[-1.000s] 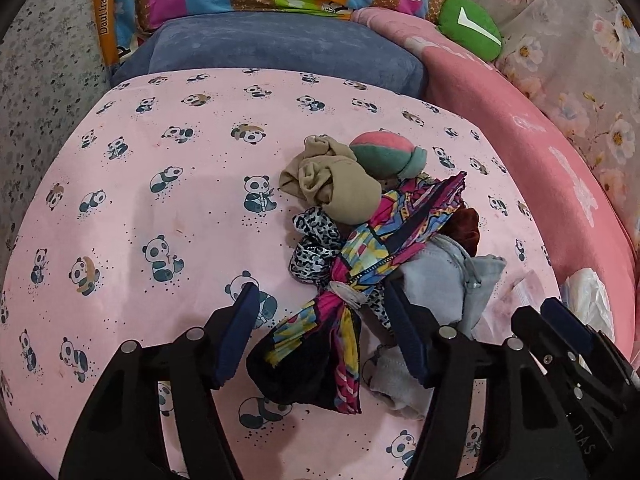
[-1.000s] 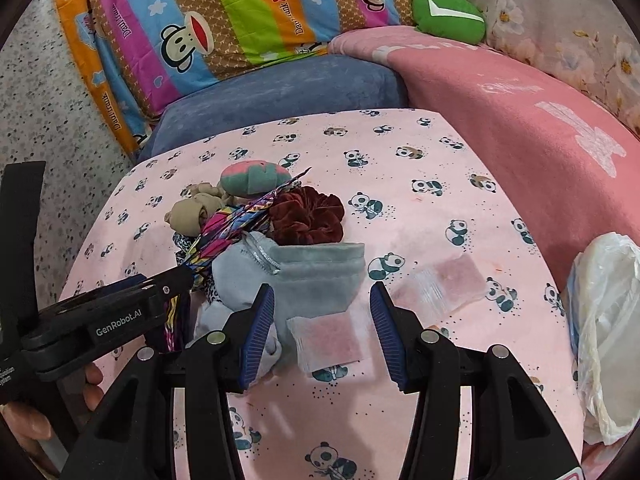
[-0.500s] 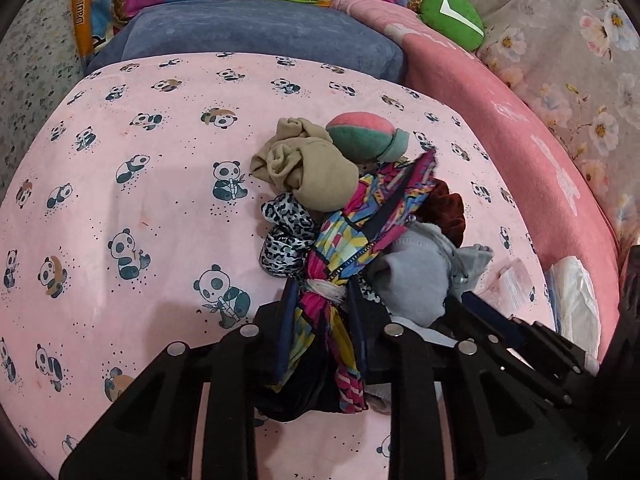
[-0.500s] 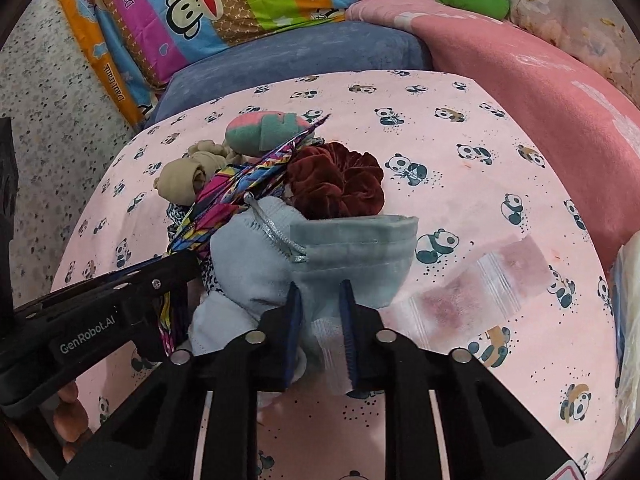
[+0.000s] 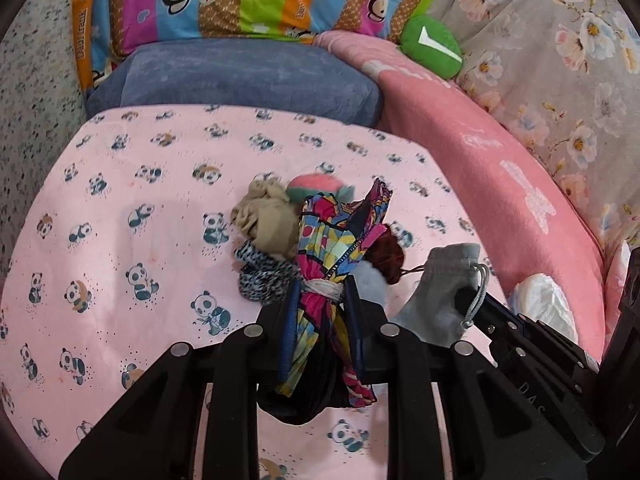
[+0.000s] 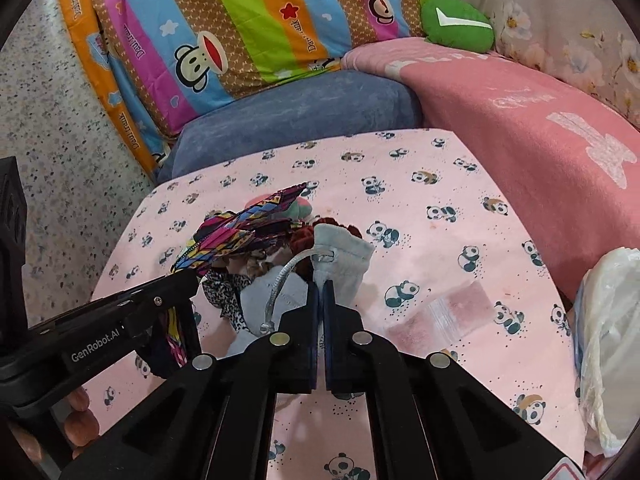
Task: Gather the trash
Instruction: 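Grasp the colourful umbrella with the left gripper while the right gripper grasps the grey pouch, then carry the grey pouch to the bin and open the right gripper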
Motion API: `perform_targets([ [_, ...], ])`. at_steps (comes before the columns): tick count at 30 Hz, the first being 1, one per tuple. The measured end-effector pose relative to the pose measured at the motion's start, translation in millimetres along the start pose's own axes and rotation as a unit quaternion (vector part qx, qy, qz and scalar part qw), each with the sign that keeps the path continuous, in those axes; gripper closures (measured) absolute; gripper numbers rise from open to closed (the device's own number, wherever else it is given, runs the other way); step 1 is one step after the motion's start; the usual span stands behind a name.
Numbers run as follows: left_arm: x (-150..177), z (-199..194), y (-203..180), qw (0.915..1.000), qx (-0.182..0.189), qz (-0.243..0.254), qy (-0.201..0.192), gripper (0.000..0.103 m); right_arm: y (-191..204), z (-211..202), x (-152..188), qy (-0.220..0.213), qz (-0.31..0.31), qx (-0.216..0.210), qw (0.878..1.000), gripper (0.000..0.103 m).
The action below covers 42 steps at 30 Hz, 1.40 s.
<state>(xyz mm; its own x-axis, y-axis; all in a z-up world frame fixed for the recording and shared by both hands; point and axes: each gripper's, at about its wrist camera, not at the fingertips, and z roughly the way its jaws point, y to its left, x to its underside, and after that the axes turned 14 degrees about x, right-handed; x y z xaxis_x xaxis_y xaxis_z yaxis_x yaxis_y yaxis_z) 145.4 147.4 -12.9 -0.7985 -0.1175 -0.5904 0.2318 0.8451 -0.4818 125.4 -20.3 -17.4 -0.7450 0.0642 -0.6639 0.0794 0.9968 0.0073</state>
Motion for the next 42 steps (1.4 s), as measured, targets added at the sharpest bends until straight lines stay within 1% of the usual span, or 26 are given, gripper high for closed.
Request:
perform_targets([
  [4, -4.2, -9.0, -24.3, 0.9997, 0.012, 0.017, -0.011, 0.082, -13.1, -24.1, -6.2, -0.025, 0.012, -0.001, 1.000, 0.101],
  [8, -4.1, -12.5, -49.8, 0.9990, 0.024, 0.036, -0.013, 0.082, -31.4, -45.5, -9.5, -0.046, 0.027, 0.002, 0.999, 0.101],
  [14, 0.8, -7.0, -93.0, 0.9968, 0.045, 0.066, -0.007, 0.082, -70.4, -68.5, -7.4, -0.066, 0.055, 0.015, 0.996, 0.101],
  [20, 11.5, 6.5, -138.4, 0.9927, 0.066, 0.101, 0.009, 0.082, -117.3, -86.6, 0.7, -0.079, 0.092, 0.038, 0.992, 0.101],
  [28, 31.2, 34.4, -196.1, 0.9844, 0.091, 0.145, 0.041, 0.082, -180.4, -100.7, 18.2, -0.084, 0.139, 0.073, 0.984, 0.101],
  [34, 46.3, 55.3, -236.2, 0.9764, 0.111, 0.173, 0.067, 0.082, -228.3, -105.7, 35.1, -0.081, 0.179, 0.098, 0.976, 0.101],
  [42, 63.0, 76.9, -273.9, 0.9663, 0.136, 0.197, 0.096, 0.082, -278.6, -105.7, 55.5, -0.072, 0.222, 0.129, 0.964, 0.101],
])
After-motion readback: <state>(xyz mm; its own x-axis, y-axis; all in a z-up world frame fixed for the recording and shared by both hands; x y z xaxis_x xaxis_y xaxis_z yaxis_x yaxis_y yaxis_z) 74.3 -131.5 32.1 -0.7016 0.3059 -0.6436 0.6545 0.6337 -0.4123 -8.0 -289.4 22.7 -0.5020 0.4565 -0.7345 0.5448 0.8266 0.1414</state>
